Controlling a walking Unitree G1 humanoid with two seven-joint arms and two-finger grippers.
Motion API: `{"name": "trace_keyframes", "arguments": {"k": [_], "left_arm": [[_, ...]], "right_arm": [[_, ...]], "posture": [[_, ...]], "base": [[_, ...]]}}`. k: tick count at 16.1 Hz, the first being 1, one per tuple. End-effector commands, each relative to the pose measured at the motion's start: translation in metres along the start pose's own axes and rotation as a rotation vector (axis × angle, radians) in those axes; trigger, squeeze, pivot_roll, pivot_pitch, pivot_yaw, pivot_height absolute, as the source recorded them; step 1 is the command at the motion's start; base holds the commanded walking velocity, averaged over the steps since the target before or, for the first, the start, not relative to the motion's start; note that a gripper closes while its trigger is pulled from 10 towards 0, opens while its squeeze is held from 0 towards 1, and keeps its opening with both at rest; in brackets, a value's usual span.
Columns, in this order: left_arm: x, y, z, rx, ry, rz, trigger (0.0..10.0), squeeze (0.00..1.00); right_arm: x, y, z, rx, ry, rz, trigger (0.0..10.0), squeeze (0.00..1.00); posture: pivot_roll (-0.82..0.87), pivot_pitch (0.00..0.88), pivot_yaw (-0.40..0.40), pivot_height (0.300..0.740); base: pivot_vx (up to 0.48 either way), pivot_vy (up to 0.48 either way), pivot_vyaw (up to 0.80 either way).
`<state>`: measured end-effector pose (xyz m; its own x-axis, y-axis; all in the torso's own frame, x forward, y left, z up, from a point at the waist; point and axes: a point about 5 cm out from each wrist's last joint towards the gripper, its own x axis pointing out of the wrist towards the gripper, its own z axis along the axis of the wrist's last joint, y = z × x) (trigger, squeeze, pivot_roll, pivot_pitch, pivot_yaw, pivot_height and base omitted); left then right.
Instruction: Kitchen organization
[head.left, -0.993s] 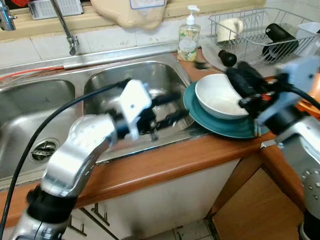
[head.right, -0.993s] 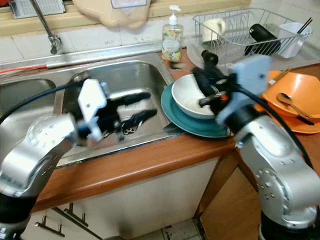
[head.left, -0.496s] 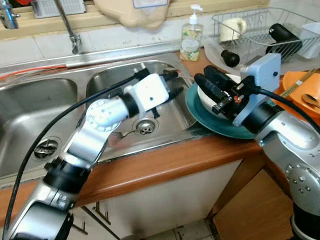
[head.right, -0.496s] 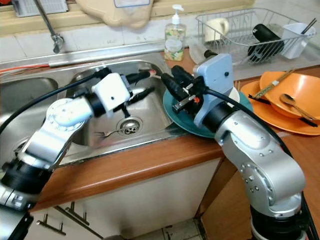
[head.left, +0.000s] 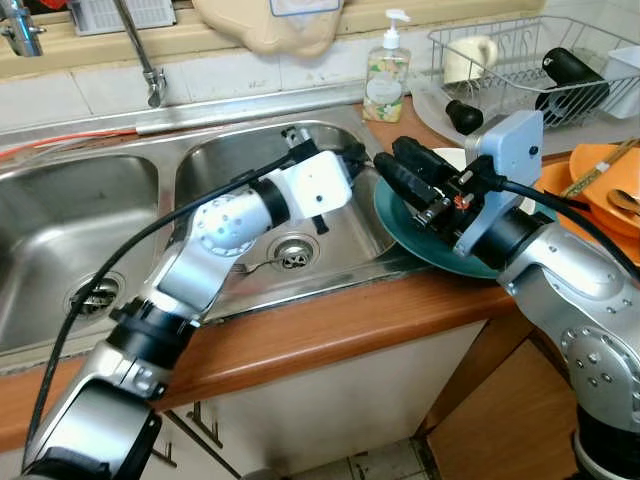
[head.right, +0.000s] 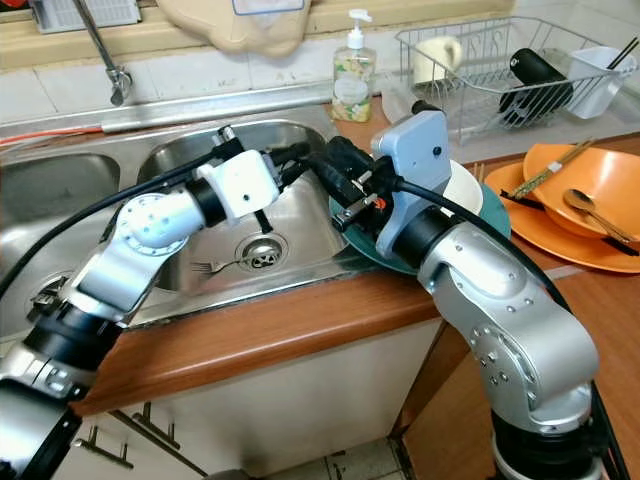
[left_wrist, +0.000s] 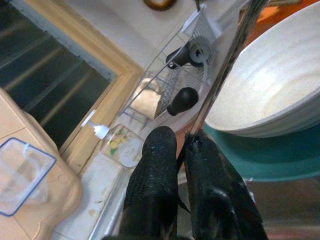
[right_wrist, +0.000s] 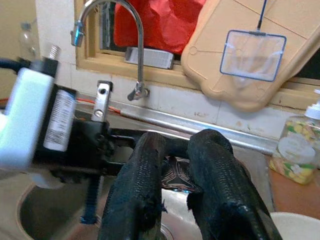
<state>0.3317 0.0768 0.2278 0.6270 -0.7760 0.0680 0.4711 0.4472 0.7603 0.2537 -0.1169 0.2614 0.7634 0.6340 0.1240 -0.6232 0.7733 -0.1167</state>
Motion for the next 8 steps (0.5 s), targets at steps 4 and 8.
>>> {"name": "trace_keyframes", "arguments": {"k": [4, 8], "left_arm": [[0.000, 0.003, -0.005, 0.021, 0.019, 0.009, 0.0, 0.00], [-0.004, 0.007, -0.019, 0.031, 0.106, 0.017, 0.0, 0.00]], "right_arm": [[0.004, 0.005, 0.003, -0.003, -0.008, 0.013, 10.0, 0.00], [0.003, 0.004, 0.000, -0.024, 0.018, 0.003, 10.0, 0.00]], "posture": [[-0.09, 0.000, 0.076, 0.740], [-0.08, 0.000, 0.068, 0.740]], "base": [[0.000, 0.000, 0.00], [0.000, 0.000, 0.00]]}}
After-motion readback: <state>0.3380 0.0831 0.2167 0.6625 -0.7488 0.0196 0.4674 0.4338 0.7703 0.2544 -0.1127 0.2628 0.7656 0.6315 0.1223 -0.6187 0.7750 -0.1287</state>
